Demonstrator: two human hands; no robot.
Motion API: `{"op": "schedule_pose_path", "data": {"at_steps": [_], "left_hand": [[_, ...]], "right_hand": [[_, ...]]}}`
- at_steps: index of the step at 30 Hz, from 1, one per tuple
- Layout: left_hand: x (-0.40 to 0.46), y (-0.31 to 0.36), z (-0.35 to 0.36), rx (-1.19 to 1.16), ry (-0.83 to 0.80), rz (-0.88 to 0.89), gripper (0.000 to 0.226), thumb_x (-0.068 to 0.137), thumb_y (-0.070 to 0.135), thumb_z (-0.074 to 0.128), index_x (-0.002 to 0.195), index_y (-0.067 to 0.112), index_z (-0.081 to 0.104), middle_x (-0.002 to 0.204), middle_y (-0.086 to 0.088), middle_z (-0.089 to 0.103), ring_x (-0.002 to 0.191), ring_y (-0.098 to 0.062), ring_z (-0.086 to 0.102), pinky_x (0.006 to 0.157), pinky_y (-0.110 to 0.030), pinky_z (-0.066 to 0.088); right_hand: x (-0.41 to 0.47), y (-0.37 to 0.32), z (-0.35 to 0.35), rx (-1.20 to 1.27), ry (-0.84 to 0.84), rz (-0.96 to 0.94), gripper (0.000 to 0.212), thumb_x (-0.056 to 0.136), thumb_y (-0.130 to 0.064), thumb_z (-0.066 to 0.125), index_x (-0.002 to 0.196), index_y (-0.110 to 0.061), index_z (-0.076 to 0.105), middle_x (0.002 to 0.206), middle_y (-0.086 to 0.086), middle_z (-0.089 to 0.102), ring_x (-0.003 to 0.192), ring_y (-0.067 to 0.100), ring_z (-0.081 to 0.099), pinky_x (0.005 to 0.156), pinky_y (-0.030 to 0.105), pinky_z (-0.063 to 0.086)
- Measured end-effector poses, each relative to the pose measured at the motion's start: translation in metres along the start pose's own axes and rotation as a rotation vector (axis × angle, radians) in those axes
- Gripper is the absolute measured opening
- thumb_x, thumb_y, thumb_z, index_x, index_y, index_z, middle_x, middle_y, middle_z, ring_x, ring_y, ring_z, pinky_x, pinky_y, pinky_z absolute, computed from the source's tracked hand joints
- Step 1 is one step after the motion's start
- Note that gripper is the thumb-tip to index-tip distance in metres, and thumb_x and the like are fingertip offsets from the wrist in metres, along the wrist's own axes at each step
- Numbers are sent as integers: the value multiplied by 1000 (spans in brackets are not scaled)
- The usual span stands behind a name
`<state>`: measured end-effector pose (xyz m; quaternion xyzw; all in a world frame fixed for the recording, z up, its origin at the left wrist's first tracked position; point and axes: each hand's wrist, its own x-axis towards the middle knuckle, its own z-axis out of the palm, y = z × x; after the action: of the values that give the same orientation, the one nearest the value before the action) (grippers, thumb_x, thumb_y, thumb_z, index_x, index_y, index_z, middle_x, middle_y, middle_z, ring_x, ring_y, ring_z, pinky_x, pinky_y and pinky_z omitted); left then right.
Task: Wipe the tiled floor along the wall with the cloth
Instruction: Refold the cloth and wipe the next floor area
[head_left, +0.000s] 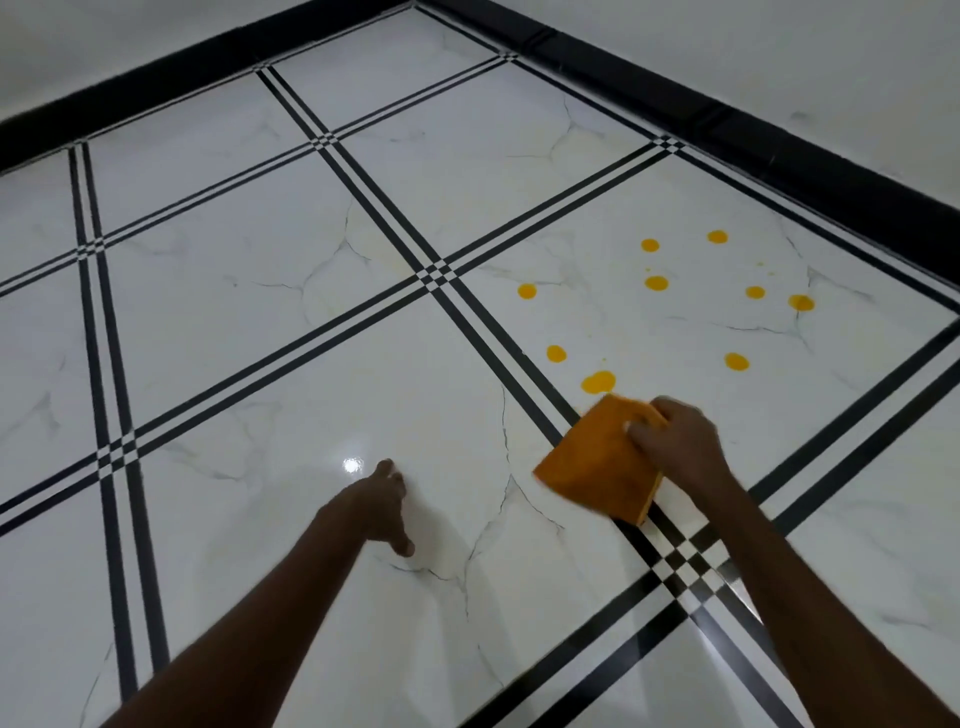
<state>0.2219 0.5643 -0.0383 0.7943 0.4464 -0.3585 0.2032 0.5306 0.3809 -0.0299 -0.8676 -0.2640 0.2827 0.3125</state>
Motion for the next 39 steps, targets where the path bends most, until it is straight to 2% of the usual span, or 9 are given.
{"op": "schedule_pose_path", "data": {"at_steps": [2,7,12,15,18,24,28,35,39], "left_hand": [[-9,-11,3,-42,30,-1,83,81,45,77,147,8,43,150,-5,32,132,-21,45,105,-27,40],[-33,-37,3,-28,88,-73,74,89,50,66,151,20,40,156,-2,41,144,-19,35,114,-26,28],[-38,-39,-39,-64,140,-75,73,89,52,66,150,19,43,151,1,48,141,-17,42,113,-25,31],[-30,-34,-52,-89,169,-41,65,87,51,69,142,20,53,142,1,58,133,-16,51,109,-25,35],[-11,-25,-52,-179,278,23,61,85,48,72,137,21,58,130,0,66,121,-14,59,104,-25,41],[40,29,-37,-7,311,188,95,88,56,64,159,16,16,164,-11,22,150,-28,22,119,-43,27],[68,58,-36,148,295,206,123,77,67,70,159,14,-5,166,-17,-9,154,-35,-4,121,-52,18],[112,48,-65,185,321,255,145,62,76,75,158,14,-15,164,-19,-19,152,-38,-14,121,-56,9],[123,54,-77,188,284,249,153,57,73,80,156,14,-20,163,-19,-24,151,-40,-19,120,-58,5]], "right_hand": [[-2,-13,-20,-38,110,-113,10,90,-18,68,96,-14,62,79,3,61,78,27,56,72,34,41],[10,-35,-35,-182,300,-331,29,88,-16,66,116,-25,64,102,7,71,93,37,67,78,43,54],[24,-8,30,-428,-73,-413,20,90,-44,55,96,-25,58,88,-5,61,82,21,60,68,32,41],[45,9,52,-581,97,-346,53,99,-47,35,125,-9,61,123,15,65,109,33,61,82,41,48],[64,22,57,-700,149,-334,73,96,-55,32,153,-11,43,155,27,43,141,47,43,111,59,37],[2,41,90,-603,323,-63,78,98,-61,27,161,-15,28,164,26,26,152,44,22,123,60,15],[40,7,129,-688,185,-417,78,96,-64,31,162,-23,24,168,21,21,154,43,22,124,59,11],[70,41,78,-605,443,20,78,95,-62,29,159,-17,32,164,24,28,151,44,25,121,61,17],[23,27,124,-674,300,-249,82,95,-63,35,163,-20,23,167,23,21,153,45,21,124,62,9]]}}
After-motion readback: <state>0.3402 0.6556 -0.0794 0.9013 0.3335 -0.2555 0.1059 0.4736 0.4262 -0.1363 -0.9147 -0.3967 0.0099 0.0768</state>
